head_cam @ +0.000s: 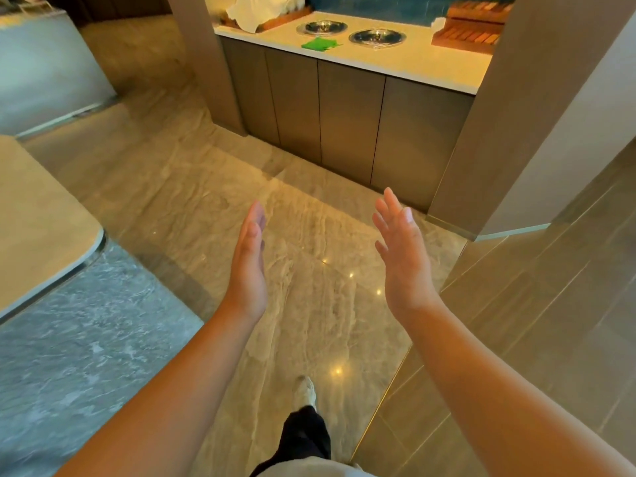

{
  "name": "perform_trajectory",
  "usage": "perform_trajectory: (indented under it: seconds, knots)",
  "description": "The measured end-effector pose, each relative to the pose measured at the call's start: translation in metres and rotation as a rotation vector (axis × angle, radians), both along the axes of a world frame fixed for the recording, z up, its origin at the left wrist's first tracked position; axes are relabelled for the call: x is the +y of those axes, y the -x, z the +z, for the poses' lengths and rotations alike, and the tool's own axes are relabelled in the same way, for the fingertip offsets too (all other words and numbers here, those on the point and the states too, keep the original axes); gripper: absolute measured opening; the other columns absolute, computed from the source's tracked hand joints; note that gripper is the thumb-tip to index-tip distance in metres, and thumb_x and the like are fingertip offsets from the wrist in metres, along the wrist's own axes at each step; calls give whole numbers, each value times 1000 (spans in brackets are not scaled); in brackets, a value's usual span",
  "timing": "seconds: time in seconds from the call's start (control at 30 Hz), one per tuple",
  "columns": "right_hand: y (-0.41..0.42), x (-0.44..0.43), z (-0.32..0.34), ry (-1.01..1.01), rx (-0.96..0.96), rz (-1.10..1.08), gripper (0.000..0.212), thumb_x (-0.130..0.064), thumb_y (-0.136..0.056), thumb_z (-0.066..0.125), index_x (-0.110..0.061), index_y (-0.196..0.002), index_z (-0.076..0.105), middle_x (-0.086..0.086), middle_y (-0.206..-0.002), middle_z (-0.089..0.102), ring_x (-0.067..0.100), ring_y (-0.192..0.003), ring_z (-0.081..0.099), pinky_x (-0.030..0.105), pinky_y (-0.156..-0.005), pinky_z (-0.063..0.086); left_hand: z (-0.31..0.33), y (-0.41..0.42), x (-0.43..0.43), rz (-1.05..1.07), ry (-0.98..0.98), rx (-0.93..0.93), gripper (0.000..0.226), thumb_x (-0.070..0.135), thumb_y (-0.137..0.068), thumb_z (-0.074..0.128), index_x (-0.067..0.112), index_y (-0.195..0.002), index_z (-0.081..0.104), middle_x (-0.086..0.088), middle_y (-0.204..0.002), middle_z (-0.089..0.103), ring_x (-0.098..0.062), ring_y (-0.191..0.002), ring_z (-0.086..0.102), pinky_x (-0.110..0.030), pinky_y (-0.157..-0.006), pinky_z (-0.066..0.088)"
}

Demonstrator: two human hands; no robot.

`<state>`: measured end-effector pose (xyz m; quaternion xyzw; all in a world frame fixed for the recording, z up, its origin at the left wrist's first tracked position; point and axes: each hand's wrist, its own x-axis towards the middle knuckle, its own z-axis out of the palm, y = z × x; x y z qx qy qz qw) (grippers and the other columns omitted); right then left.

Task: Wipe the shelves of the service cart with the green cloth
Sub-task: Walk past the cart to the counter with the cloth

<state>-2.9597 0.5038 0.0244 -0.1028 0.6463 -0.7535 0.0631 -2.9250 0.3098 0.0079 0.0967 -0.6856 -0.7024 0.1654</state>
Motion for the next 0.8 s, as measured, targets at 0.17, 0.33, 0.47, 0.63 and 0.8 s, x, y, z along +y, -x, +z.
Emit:
perform_trajectory:
  seconds: [0.17,0.33,0.47,0.63,0.8]
  knots:
    - [63,-27,-2,-32,15,3,62,-76,-86,32,-52,-143,35,-20,-157,36,-3,-141,34,41,-120,22,-6,67,-28,-18,-15,27,128,99,-59,42,20,-157,21,7,-162,27,-1,-146,28,-26,-120,18]
    - [139,-70,10,-47,13,-1,53,-70,-90,28,-54,-140,35,-18,-157,35,0,-143,33,42,-122,22,0,143,-69,-18,-53,43,138,102,-51,47,18,-158,21,6,-162,27,-1,-146,28,-16,-112,23]
    - [193,-108,15,-56,5,9,52,-71,-90,28,-56,-139,35,-18,-158,34,0,-144,31,44,-123,19,6,198,-102,-18,-61,56,135,102,-53,46,20,-157,22,7,-162,28,-1,-145,28,-19,-114,22]
    - [247,-149,12,-63,-17,6,64,-70,-89,29,-47,-149,31,-19,-159,33,0,-145,29,43,-124,18,7,252,-132,-42,-82,57,134,102,-51,48,22,-156,24,7,-160,29,0,-145,28,-11,-106,26]
    - [295,-169,10,-64,-29,3,70,-71,-88,30,-43,-151,31,-18,-159,34,1,-145,30,43,-124,18,5,298,-152,-44,-79,51,135,102,-51,47,21,-156,23,7,-161,28,-1,-146,27,-13,-108,25]
